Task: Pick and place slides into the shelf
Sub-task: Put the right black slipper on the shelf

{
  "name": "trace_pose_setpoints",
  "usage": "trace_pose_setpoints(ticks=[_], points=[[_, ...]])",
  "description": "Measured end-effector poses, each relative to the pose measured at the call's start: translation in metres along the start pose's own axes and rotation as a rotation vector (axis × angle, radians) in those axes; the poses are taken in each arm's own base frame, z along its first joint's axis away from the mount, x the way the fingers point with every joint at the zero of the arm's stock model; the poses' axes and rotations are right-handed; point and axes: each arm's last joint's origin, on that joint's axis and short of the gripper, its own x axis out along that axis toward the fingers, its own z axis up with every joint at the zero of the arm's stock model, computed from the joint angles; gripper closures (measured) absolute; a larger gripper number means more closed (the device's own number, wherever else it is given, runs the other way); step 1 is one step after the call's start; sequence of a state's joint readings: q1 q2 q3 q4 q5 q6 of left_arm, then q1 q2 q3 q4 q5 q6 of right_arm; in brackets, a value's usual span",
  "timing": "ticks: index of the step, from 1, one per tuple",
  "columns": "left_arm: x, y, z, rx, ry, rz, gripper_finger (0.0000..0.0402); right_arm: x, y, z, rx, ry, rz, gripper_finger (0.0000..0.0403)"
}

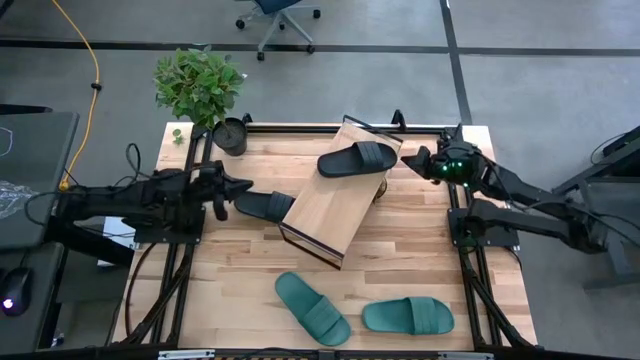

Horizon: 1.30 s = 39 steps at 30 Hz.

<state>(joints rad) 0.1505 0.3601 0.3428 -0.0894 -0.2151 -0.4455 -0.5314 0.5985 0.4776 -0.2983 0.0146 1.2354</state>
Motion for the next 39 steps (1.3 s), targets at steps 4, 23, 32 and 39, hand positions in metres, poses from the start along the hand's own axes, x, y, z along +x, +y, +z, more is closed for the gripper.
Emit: trace_pose_setpoints(ticks=[4, 23, 32, 39], points=[[0.014, -0.009, 0.015, 0.044, 0.072, 0.076, 0.0401, 0.007, -0.014, 0.001, 0.033, 0.000, 0.045, 0.0269], [0.089, -0.023, 0.041, 0.116, 0.236, 0.243, 0.0401, 0.017, -0.019, 0.015, -0.004, 0.029, 0.077, 0.0269], [0.095, 0.001, 0.052, 0.078, 0.246, 0.268, 0.0401, 0.024, -0.021, 0.014, 0.018, 0.066, 0.059, 0.0269], [0.095, 0.013, 0.057, 0.085, 0.248, 0.274, 0.0401, 0.024, -0.018, 0.015, 0.008, 0.062, 0.088, 0.0269]])
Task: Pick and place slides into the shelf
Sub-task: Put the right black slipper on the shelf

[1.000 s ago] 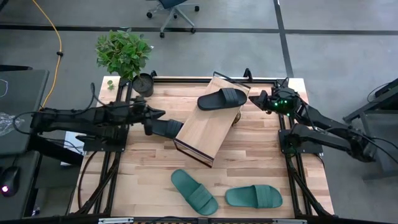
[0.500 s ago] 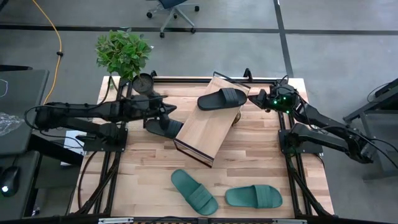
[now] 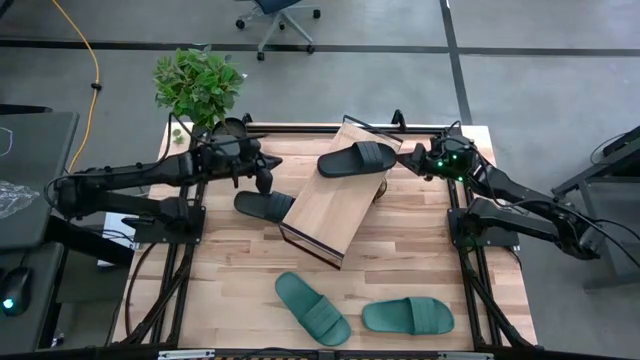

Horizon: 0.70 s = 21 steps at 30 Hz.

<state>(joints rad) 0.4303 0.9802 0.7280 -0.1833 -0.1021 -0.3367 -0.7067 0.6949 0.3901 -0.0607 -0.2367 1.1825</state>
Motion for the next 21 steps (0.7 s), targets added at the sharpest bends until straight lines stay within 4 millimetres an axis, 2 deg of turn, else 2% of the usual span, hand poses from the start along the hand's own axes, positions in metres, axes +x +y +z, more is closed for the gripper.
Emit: trace_pose_setpoints(ticks=[21], points=[[0.007, 0.001, -0.003, -0.002, 0.039, -0.024, 0.0401, 0.012, -0.005, 0.001, 0.036, 0.038, -0.032, 0.0269]])
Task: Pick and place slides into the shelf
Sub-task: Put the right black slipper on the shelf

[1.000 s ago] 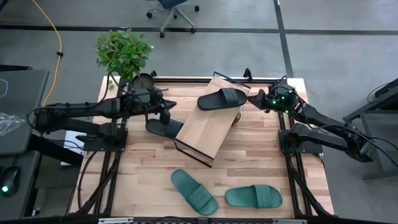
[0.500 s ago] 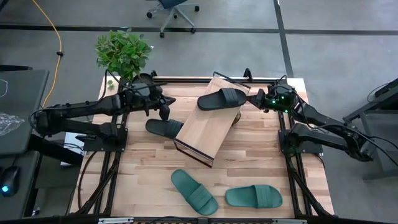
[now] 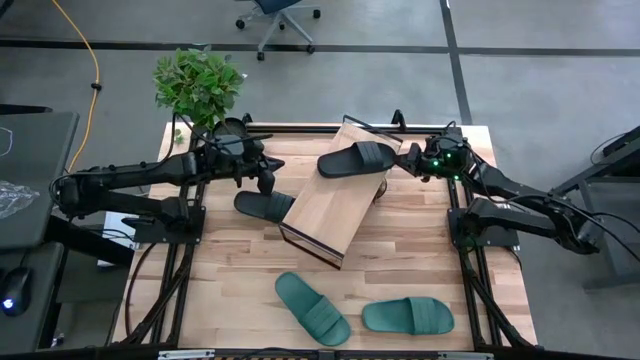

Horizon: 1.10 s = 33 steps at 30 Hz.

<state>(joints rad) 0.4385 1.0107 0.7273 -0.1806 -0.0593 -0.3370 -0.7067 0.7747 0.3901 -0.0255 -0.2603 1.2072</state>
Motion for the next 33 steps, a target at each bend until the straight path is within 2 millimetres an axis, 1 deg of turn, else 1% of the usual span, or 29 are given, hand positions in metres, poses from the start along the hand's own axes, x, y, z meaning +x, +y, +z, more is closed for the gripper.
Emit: trace_pose_setpoints(ticks=[8, 11, 17, 22, 27, 33], points=[[0.0000, 0.0000, 0.0000, 0.000, 0.000, 0.000, 0.0401, 0.0010, -0.0005, 0.0000, -0.001, 0.004, -0.004, 0.0275], [0.0000, 0.0000, 0.0000, 0.000, 0.000, 0.000, 0.0401, 0.0010, -0.0005, 0.0000, -0.004, 0.004, -0.004, 0.0292], [0.0000, 0.0000, 0.0000, 0.000, 0.000, 0.000, 0.0401, 0.0009, -0.0005, 0.0000, -0.009, 0.004, -0.004, 0.0339], [0.0000, 0.0000, 0.0000, 0.000, 0.000, 0.000, 0.0401, 0.0009, -0.0005, 0.0000, -0.009, 0.003, -0.004, 0.0364], [0.0000, 0.0000, -0.0001, 0.000, 0.001, 0.000, 0.0401, 0.0006, -0.0001, 0.0003, -0.010, -0.007, -0.003, 0.0371], [0.0000, 0.0000, -0.0001, 0.000, 0.001, 0.000, 0.0401, 0.0003, 0.0070, 0.0040, 0.004, -0.067, 0.061, 0.0372]])
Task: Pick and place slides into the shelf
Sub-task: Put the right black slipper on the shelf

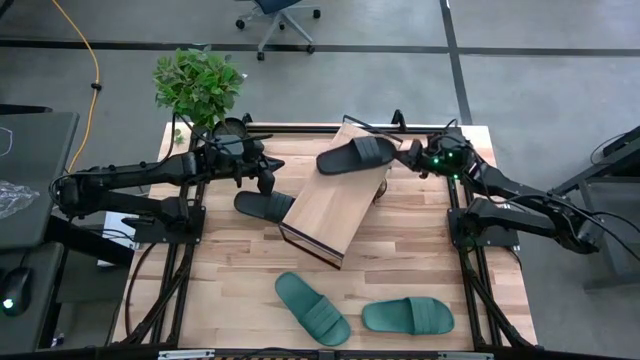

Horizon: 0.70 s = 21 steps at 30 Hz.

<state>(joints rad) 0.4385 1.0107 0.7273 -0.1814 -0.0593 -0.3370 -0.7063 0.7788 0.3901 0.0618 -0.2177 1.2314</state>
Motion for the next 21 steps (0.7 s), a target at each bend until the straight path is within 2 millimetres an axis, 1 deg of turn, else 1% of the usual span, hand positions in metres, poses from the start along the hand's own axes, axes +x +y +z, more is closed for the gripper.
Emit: trace_pose_setpoints(ticks=[4, 7, 11, 17, 21], points=[[0.000, 0.000, 0.000, 0.000, 0.000, 0.000, 0.0401, 0.000, 0.002, 0.000, 0.021, 0.001, 0.018, 0.0373], [0.000, 0.000, 0.000, 0.000, 0.000, 0.000, 0.0401, 0.001, 0.003, -0.004, 0.022, 0.011, 0.020, 0.0373], [0.000, 0.000, 0.000, 0.000, 0.000, 0.000, 0.0401, -0.001, 0.007, -0.009, 0.019, -0.023, 0.025, 0.0373], [0.000, 0.000, 0.000, 0.000, 0.001, 0.000, 0.0401, -0.013, 0.016, -0.016, 0.024, -0.133, 0.060, 0.0373], [0.000, 0.000, 0.000, 0.000, 0.006, -0.013, 0.0401, -0.021, 0.018, -0.022, 0.051, -0.206, 0.054, 0.0373]])
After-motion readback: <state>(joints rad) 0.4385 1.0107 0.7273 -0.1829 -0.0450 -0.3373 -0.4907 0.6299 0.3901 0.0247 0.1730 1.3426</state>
